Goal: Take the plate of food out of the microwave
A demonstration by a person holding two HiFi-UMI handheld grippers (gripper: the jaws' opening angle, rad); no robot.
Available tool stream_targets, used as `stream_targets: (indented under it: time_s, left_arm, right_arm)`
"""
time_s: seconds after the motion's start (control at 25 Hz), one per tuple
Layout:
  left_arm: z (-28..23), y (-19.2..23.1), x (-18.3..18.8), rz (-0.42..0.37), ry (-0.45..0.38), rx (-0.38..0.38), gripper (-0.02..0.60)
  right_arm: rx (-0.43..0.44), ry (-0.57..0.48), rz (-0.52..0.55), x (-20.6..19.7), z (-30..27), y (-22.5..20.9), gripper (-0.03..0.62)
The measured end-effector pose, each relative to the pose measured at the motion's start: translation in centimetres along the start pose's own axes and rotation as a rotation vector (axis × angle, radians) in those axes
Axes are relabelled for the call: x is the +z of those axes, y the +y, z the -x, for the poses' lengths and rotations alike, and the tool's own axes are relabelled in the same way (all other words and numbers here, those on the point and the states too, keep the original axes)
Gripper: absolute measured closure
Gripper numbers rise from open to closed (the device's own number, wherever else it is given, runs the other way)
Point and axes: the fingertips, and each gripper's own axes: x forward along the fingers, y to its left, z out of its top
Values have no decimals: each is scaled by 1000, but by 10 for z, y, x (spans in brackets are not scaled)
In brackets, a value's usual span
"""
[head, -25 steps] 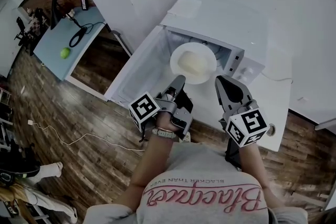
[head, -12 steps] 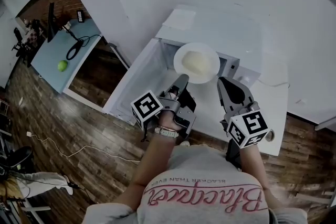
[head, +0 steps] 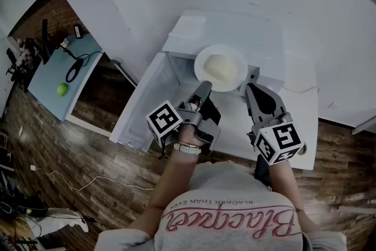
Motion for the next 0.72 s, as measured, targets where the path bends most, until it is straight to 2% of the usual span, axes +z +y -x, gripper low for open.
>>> stream_targets:
  time_s: [0.72]
  left_arm:
    - [-20,5,-5,-7,52,3,568]
  right_arm:
    - [-18,41,19,-7,-10,-10,589]
